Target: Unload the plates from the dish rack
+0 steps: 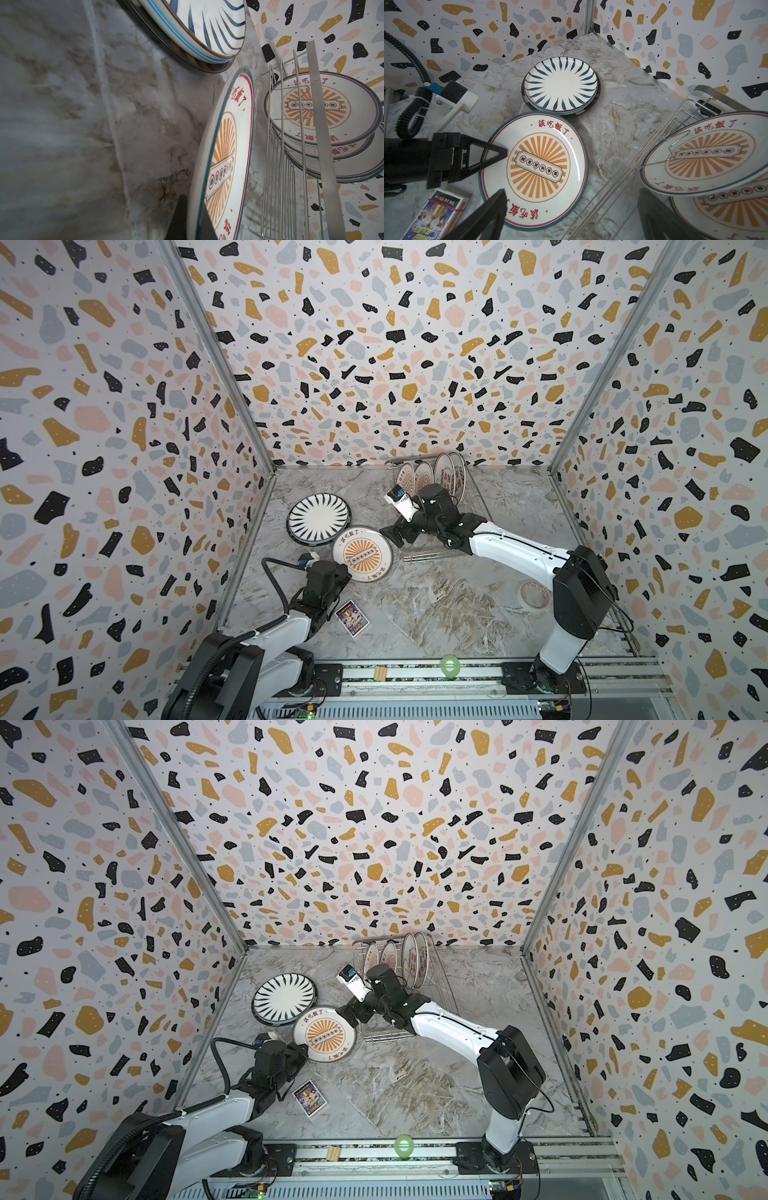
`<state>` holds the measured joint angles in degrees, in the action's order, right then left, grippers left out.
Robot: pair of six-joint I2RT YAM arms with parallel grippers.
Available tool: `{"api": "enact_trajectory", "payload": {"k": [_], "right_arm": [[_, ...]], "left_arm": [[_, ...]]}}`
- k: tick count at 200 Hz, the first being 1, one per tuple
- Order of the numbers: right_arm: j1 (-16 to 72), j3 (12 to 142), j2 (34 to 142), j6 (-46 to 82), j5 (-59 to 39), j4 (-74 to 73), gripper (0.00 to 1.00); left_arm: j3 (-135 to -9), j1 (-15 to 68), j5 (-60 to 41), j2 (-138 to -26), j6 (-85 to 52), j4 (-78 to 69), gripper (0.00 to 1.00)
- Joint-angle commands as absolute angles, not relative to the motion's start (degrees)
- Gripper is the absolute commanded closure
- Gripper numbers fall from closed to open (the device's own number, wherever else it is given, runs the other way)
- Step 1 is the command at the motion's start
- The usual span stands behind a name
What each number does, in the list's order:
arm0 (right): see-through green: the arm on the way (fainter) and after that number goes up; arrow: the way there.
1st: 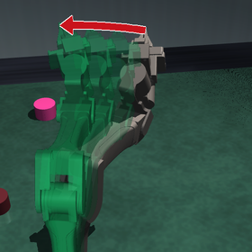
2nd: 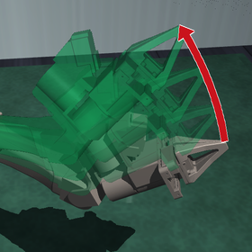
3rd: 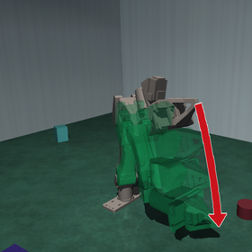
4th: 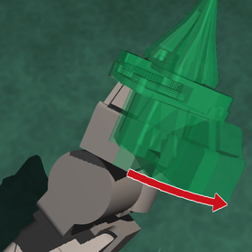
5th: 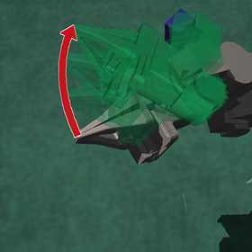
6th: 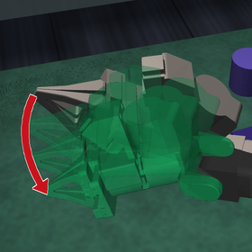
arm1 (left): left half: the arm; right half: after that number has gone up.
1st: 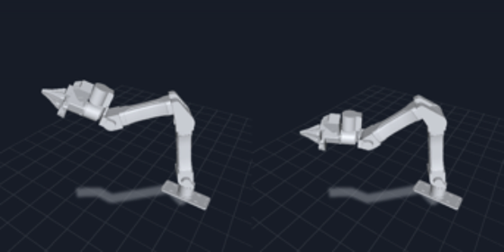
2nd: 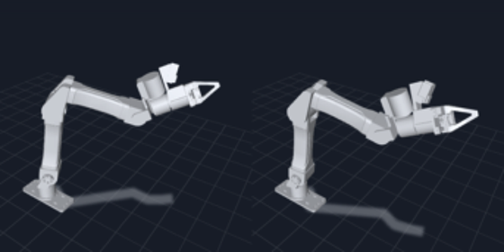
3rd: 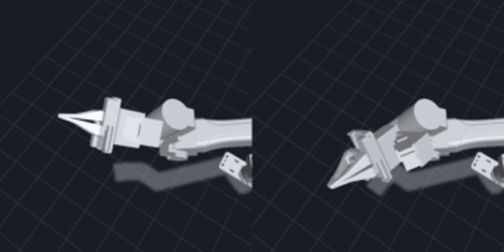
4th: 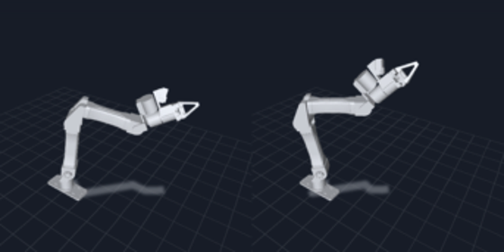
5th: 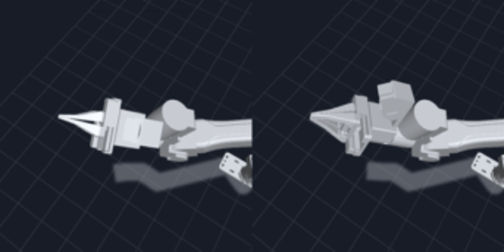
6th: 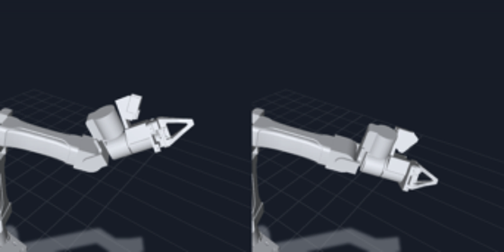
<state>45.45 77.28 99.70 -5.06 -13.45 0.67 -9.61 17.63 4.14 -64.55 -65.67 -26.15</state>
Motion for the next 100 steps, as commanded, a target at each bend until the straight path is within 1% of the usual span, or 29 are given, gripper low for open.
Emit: {"api": "enact_trajectory", "payload": {"k": [1,28,90,95,100], "right_arm": [[45.79,79.37,99.15,-5.64,-13.63,1.54,0.01],[45.79,79.01,98.9,-5.71,-13.44,1.37,0.01],[46.0,78.93,98.86,-5.67,-13.01,1.36,0.01],[46.04,78.93,98.87,-5.66,-13.01,1.42,0.01],[46.05,78.93,98.82,-5.66,-12.88,1.43,0.01]], "left_arm": [[-8.04,17.23,5.27,-66.05,-65.63,-26.46,0.89],[-7.48,17.14,5.49,-67.06,-65.99,-26.83,0.88],[-6.64,16.44,7.37,-65.62,-66.18,-25.54,0.84],[-6.59,16.36,7.61,-65.5,-66.25,-25.32,0.83],[-6.51,16.35,7.73,-65.35,-66.29,-25.31,0.78]]}}
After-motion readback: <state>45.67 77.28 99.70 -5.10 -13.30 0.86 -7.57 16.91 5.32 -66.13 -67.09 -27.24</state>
